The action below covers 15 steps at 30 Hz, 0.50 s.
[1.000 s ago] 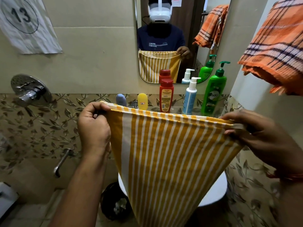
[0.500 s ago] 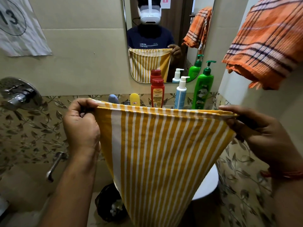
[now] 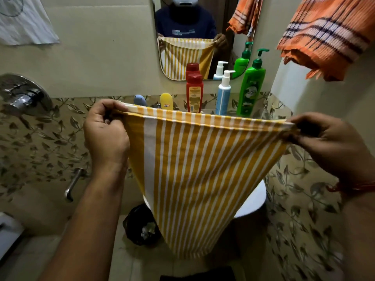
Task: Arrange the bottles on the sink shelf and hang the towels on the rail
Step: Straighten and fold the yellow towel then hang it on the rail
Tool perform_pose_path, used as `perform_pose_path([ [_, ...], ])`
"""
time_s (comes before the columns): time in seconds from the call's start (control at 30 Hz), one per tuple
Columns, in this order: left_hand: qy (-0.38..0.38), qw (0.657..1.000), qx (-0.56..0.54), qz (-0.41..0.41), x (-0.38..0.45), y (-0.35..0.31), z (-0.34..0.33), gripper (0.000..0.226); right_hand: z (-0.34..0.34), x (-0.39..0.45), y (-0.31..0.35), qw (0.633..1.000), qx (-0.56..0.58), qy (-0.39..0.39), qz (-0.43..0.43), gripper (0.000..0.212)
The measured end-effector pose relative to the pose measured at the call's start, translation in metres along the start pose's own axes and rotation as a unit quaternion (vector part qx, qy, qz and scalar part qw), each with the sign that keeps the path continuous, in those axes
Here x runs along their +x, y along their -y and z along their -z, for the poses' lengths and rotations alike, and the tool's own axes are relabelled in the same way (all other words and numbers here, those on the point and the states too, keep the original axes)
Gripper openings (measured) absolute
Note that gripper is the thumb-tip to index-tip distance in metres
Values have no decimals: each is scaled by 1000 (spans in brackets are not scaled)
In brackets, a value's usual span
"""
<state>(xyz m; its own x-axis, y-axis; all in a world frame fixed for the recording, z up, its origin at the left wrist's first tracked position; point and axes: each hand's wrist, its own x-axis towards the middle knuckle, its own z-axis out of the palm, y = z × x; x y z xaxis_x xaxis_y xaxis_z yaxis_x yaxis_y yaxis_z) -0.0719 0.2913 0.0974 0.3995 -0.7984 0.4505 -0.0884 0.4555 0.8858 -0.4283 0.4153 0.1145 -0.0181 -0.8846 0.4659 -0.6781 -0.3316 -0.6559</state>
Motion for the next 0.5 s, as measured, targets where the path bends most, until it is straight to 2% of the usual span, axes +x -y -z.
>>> perform_pose_path([
  [0.1, 12, 1000, -3, -20, -6, -3, 5, 55, 0, -1, 1, 996, -83, -16, 34, 15],
  [0.17, 22, 998, 9, -60, -4, -5, 5, 55, 4, 2, 4, 994, -59, -80, 34, 17],
  [0.23, 26, 999, 10, -42, -4, 1, 2, 56, -3, -1, -2, 993, -64, -98, 8, 21],
  [0.33, 10, 999, -10, -44, -1, 4, -4, 54, -12, 5, 0, 983, -60, -176, 4, 19],
  [0.5, 7, 996, -31, -78, -2, -2, -5, 51, -8, 11, -1, 982, -37, -182, 13, 21],
])
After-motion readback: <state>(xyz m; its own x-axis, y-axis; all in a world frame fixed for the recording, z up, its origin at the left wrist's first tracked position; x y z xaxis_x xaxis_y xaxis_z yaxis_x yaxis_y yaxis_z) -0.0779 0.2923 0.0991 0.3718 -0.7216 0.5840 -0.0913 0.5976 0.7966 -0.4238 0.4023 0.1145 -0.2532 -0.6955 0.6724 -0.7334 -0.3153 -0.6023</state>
